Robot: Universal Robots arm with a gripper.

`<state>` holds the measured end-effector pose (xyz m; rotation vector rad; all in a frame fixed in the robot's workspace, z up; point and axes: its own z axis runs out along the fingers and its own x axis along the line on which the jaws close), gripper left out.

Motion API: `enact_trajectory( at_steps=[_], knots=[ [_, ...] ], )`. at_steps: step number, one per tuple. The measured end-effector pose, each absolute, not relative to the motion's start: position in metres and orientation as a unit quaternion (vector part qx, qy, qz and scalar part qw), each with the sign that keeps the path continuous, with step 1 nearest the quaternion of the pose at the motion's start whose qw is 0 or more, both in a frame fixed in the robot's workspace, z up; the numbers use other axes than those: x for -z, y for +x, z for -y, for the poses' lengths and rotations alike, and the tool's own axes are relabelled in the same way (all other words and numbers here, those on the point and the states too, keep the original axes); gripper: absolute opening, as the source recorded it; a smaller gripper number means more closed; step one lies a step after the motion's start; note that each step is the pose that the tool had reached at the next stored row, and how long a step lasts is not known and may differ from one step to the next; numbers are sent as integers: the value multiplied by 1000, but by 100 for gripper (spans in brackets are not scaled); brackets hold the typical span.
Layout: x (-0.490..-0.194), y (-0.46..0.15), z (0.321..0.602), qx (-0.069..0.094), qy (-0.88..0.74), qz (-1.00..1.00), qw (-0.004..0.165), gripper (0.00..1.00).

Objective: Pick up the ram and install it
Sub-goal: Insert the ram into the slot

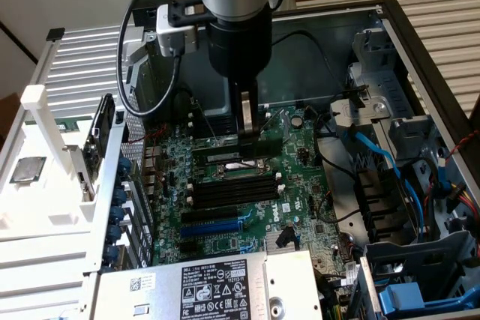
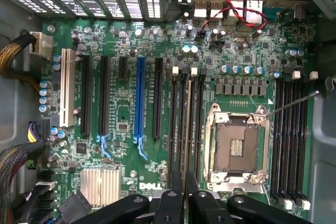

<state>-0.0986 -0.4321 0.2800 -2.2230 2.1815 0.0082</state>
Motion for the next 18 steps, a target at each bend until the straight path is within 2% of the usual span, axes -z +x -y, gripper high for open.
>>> enact_trajectory(
  at_steps=[18],
  knots=[
    [-262,-101,437,-1,-714,-700,12,13]
  ],
)
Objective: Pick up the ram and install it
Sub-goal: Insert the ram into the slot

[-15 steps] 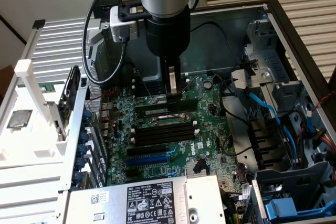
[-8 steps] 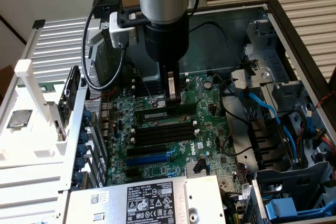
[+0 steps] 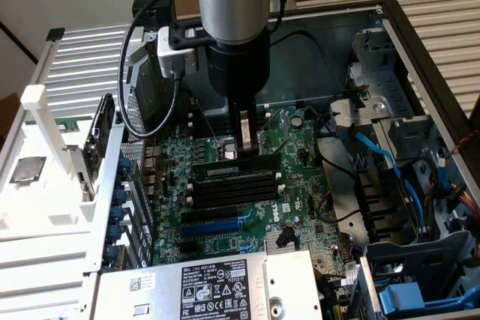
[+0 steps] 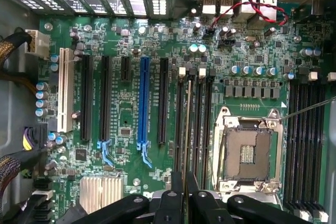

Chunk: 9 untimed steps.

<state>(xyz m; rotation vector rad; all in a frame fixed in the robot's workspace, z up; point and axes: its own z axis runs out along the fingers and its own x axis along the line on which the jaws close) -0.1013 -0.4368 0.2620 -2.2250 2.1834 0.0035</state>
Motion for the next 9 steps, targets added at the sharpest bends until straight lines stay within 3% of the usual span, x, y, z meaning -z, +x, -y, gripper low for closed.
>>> enact_trajectory(
  at_steps=[9],
  knots=[
    [-253,-104,438,-1,-714,-700,12,13]
  ],
)
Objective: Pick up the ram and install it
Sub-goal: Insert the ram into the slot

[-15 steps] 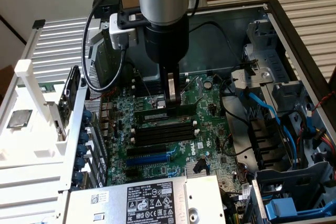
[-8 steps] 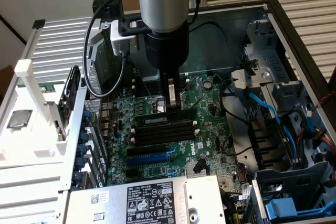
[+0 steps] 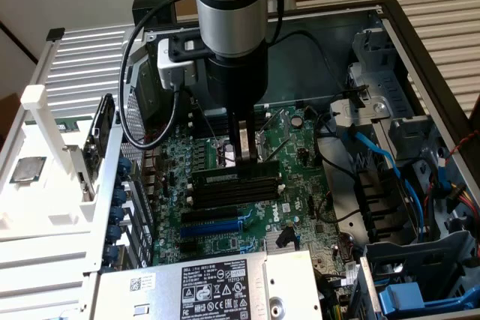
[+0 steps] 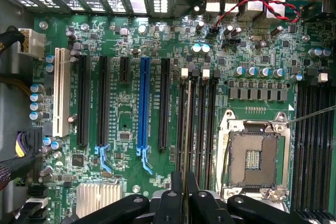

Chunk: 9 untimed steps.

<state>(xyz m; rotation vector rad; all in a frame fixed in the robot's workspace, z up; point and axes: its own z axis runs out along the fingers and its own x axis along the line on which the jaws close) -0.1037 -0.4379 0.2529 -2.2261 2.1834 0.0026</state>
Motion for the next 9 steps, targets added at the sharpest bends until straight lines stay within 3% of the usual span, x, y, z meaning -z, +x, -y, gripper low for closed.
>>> enact_trajectory(
  at_steps=[9],
  knots=[
    [-251,-105,437,-1,-715,-699,11,13]
  ],
)
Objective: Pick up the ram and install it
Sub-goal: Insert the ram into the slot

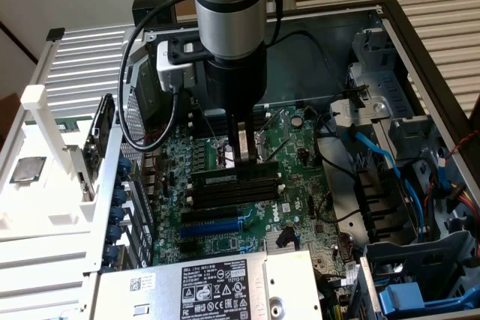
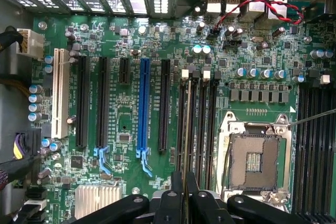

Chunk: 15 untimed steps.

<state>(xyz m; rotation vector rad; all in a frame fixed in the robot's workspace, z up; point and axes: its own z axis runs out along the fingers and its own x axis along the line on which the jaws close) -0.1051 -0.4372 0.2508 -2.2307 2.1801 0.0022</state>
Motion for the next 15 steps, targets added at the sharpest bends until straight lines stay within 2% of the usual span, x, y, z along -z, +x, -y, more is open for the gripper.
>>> enact_trajectory(
  at_steps=[15],
  knots=[
    [-249,-105,435,-1,-720,-694,10,13]
  ],
)
